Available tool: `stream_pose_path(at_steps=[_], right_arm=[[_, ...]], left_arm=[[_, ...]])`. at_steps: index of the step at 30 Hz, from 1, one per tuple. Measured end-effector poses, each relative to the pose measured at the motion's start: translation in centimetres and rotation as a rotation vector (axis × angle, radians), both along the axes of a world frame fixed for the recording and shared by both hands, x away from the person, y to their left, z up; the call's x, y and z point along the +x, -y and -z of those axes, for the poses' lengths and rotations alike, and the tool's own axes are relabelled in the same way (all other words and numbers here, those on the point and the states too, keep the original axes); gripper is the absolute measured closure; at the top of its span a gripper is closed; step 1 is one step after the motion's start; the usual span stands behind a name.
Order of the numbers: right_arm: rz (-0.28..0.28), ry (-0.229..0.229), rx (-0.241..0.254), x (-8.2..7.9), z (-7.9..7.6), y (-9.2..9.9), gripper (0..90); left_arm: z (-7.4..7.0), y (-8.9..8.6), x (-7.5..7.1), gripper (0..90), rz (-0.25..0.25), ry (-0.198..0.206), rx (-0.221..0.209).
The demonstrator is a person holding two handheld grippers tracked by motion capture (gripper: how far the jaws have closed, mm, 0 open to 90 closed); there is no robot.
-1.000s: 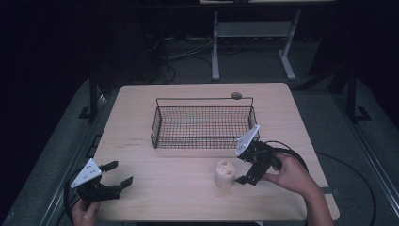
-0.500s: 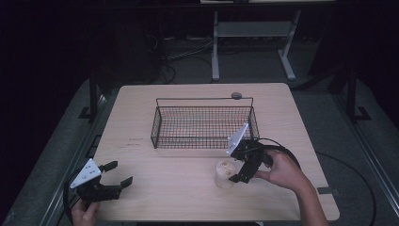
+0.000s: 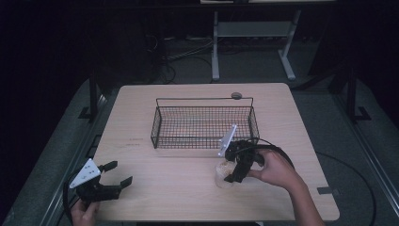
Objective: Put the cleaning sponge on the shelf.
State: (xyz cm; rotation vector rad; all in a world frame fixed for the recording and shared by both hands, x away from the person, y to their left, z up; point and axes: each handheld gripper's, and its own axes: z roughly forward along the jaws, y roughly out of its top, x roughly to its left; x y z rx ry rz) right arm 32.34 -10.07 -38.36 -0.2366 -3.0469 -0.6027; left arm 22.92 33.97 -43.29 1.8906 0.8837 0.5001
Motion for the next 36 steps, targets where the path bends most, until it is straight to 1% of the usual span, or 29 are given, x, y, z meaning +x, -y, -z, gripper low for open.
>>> stream_pose_path(at_steps=[3,8,11,18,20,24,28,33,36], right_arm=[[0.009,-0.007,-0.014,0.2,0.2,-0.1,21.0],[0.004,-0.014,-0.013,0.4,0.2,-0.3,23.9],[0.004,-0.032,-0.02,0.5,0.3,-0.4,27.1],[-0.006,-0.049,-0.012,0.7,0.1,-0.3,28.2],[-0.004,-0.048,-0.008,0.7,-0.1,-0.2,28.3],[0.0,-0.055,0.02,0.9,-0.5,0.2,28.4],[0.004,-0.054,0.022,1.1,-1.0,0.5,28.4],[-0.002,-0.044,0.03,1.3,-1.9,0.5,28.4],[-0.001,-0.042,0.034,1.5,-2.6,0.6,28.5]], left_arm=[[0.0,0.0,0.0,14.0,0.0,0.0,-0.001],[0.0,-0.1,0.0,14.1,0.002,0.0,-0.003],[0.0,-0.1,0.0,14.1,0.001,0.001,-0.004],[-0.1,-0.1,0.0,14.1,0.002,0.004,-0.003],[-0.1,-0.1,0.0,14.1,0.002,0.005,-0.003],[-0.1,-0.1,0.0,14.1,0.003,0.005,-0.002],[-0.1,-0.1,-0.1,14.1,-0.001,0.005,-0.005],[-0.1,-0.1,-0.1,14.1,-0.003,0.005,-0.01],[-0.1,-0.1,-0.1,14.1,0.003,0.004,-0.023]])
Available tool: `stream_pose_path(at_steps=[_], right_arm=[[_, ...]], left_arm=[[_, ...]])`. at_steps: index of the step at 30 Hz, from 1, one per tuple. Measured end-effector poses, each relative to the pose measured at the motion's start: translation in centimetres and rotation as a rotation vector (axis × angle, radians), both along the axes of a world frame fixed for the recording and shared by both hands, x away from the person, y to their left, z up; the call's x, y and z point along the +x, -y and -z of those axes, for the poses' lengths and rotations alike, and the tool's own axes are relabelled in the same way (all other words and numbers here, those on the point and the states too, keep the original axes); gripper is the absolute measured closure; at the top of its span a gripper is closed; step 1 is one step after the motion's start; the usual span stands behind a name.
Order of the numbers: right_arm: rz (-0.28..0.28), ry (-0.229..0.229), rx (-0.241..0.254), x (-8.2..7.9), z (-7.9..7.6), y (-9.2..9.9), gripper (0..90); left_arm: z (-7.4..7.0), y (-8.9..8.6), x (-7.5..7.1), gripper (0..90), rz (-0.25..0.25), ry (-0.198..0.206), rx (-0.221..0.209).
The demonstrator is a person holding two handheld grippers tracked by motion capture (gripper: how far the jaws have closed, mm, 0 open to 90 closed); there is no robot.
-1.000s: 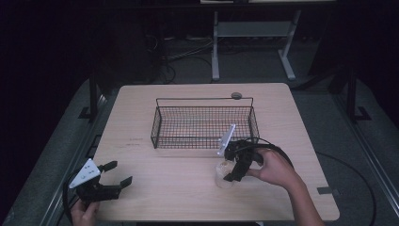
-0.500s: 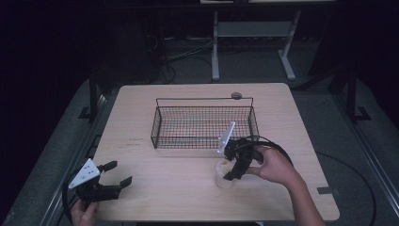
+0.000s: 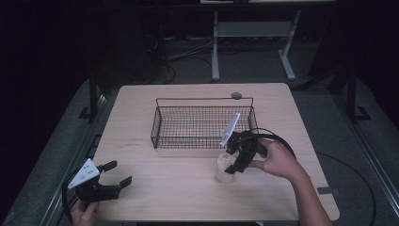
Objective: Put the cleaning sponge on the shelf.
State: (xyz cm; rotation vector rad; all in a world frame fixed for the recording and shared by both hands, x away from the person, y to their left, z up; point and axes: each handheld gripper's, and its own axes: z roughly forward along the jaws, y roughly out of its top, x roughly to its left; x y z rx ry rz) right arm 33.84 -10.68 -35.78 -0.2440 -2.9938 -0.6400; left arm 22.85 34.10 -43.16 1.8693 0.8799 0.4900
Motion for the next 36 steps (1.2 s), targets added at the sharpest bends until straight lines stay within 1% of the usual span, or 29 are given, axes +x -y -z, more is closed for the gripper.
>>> stream_pose_path(at_steps=[3,7,10,15,26,32,34,36], right_arm=[[-0.001,0.0,0.013,0.4,-0.6,0.1,28.5],[0.004,0.002,0.011,0.9,-1.3,0.1,28.5],[0.0,0.003,0.022,1.3,-1.7,0.1,28.5],[0.005,0.003,0.021,1.7,-2.3,0.2,28.5],[0.013,0.003,0.032,2.9,-3.7,0.4,28.5],[0.023,0.013,0.029,3.7,-4.5,0.3,28.5],[0.025,0.012,0.04,4.0,-4.9,0.3,28.6],[0.028,0.017,0.04,4.3,-5.2,0.3,28.6]], left_arm=[[-0.1,0.1,-0.1,14.1,0.0,0.002,-0.002],[-0.1,0.1,-0.1,14.1,0.0,0.003,-0.001],[-0.1,0.0,-0.1,14.1,-0.002,0.004,0.0],[-0.1,-0.1,-0.1,14.1,-0.005,0.006,-0.005],[-0.1,0.0,-0.1,14.0,-0.003,0.007,-0.001],[-0.1,0.0,-0.1,14.1,-0.003,0.008,-0.003],[-0.1,0.0,-0.1,14.1,-0.004,0.008,-0.004],[-0.1,0.0,-0.1,14.1,-0.003,0.008,-0.003]])
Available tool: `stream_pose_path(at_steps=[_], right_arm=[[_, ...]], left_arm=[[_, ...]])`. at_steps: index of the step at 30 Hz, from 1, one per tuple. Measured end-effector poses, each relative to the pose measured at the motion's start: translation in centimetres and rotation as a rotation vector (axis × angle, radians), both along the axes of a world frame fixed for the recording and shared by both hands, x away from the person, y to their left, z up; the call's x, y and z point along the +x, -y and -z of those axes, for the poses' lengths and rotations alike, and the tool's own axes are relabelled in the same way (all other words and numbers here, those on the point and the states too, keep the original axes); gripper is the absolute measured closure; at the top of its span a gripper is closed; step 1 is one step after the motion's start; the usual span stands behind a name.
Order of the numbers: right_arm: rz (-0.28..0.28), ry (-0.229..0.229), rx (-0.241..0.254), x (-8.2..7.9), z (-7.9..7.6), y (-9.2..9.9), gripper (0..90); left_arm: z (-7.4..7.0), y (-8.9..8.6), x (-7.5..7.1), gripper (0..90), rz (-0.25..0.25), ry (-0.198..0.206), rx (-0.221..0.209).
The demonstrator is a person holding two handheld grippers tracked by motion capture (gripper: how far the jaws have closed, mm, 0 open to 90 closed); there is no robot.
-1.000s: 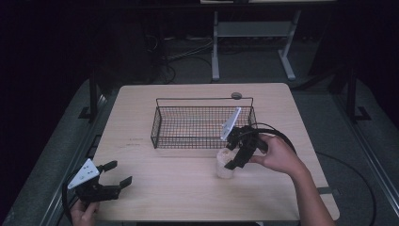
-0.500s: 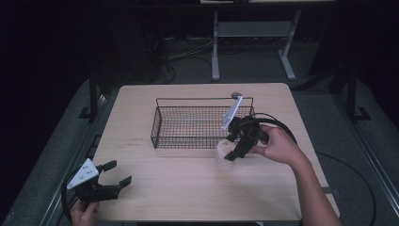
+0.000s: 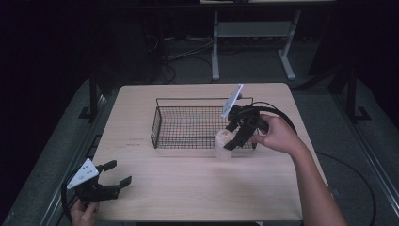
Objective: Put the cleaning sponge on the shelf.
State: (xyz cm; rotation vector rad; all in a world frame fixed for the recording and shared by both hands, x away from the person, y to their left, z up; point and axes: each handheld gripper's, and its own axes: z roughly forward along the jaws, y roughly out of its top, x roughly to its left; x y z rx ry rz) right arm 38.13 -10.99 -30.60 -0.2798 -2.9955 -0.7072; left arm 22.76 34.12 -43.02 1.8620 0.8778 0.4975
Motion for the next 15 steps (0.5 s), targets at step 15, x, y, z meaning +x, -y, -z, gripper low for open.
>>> stream_pose_path(at_steps=[15], right_arm=[[0.038,-0.002,0.019,2.6,-1.5,0.7,28.6]], left_arm=[[0.0,0.0,0.0,14.0,0.003,0.0,0.007]])
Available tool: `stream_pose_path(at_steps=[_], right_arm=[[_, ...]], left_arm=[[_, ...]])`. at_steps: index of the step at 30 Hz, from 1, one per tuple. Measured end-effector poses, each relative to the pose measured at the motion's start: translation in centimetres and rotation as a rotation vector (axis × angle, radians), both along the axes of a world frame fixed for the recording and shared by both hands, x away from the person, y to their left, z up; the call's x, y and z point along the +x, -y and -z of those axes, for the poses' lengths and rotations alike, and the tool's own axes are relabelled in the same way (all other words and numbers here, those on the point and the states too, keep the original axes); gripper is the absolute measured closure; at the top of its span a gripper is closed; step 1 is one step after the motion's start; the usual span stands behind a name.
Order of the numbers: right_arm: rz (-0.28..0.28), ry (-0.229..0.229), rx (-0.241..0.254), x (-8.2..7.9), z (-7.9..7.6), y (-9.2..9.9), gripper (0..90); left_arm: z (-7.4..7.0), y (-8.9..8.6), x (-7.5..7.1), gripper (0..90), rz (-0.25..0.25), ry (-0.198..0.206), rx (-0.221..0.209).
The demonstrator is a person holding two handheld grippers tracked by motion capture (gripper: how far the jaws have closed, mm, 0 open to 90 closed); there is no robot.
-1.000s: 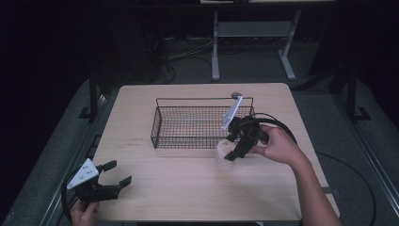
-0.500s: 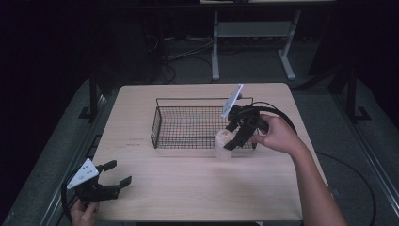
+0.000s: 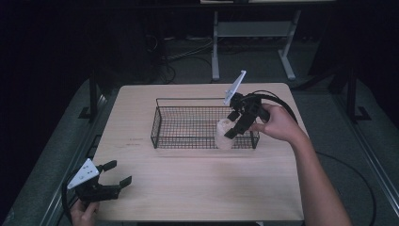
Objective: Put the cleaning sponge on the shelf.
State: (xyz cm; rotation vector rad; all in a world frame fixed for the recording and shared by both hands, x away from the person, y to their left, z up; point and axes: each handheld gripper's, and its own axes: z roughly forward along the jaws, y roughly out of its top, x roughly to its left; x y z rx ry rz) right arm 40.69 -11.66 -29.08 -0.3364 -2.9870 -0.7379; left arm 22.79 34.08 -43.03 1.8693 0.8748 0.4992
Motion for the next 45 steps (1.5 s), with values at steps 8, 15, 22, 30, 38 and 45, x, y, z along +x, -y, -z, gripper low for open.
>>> stream_pose_path(at_steps=[8,15,22,30,38,45], right_arm=[[0.021,-0.006,0.01,1.1,-0.8,0.3,28.6],[0.033,-0.005,0.014,2.1,-1.4,0.2,28.6],[0.045,-0.007,0.025,2.8,-2.1,0.0,28.6],[0.066,0.009,0.01,3.7,-1.9,0.0,28.6],[0.1,0.001,0.003,4.9,-1.3,0.0,28.6],[0.136,-0.005,0.019,5.9,-0.9,0.5,28.6]], left_arm=[[0.0,0.0,0.0,14.1,0.0,-0.001,0.002],[0.0,0.0,0.0,14.1,0.001,0.0,0.001],[0.0,0.1,0.0,14.1,0.001,0.0,0.0],[0.0,0.2,0.0,14.1,0.003,0.0,0.0],[0.0,0.2,0.0,14.1,0.001,0.001,0.001],[-0.1,0.3,0.0,14.0,0.009,0.001,0.012]])
